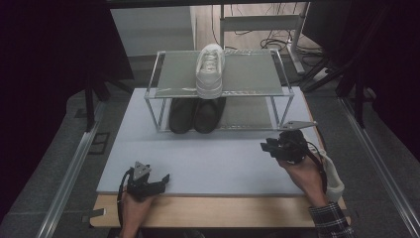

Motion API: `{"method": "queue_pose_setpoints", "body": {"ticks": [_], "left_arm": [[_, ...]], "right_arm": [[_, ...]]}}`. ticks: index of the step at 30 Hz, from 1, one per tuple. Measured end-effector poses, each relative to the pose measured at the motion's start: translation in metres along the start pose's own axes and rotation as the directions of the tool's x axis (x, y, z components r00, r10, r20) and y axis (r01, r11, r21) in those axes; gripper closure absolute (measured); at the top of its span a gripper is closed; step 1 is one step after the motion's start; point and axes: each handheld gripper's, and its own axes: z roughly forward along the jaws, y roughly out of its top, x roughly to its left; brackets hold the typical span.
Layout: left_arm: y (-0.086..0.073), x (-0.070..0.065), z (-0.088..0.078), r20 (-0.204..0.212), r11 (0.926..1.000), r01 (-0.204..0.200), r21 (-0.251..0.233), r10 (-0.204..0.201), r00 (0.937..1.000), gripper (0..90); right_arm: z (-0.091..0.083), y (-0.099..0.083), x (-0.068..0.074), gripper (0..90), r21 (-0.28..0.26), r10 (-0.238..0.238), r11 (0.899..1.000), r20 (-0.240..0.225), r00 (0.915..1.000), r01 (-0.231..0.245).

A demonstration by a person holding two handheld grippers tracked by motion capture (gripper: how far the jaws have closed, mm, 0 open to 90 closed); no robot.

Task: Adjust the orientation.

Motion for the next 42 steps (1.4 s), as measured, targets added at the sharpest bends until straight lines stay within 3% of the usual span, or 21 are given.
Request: {"method": "queue_pose_setpoints", "body": {"ticks": [6,18,25,30,42], "left_arm": [[0.0,0.0,0.0,0.0,1.0,0.001,0.0,-0.001,1.0,12.5],[0.0,0.0,0.0,0.0,1.0,-0.006,0.003,0.006,1.0,12.5],[0.0,0.0,0.0,0.0,1.0,-0.003,0.003,0.003,1.0,12.5],[0.0,0.0,0.0,0.0,1.0,-0.003,0.003,0.003,1.0,12.5],[0.0,0.0,0.0,0.0,1.0,-0.003,0.003,0.003,1.0,12.5]], "right_arm": [[-0.012,-0.007,-0.019,88.8,0.005,0.065,0.998,0.024,0.9976,-0.065],[-0.038,-0.024,-0.059,89.5,-0.004,0.137,0.99,0.137,0.981,-0.138],[-0.055,-0.035,-0.078,89.6,-0.014,0.156,0.988,0.206,0.9661,-0.156],[-0.063,-0.044,-0.093,89.6,-0.016,0.185,0.982,0.254,0.9492,-0.187],[-0.07,-0.074,-0.122,89.6,-0.004,0.244,0.967,0.314,0.9176,-0.256]]}}
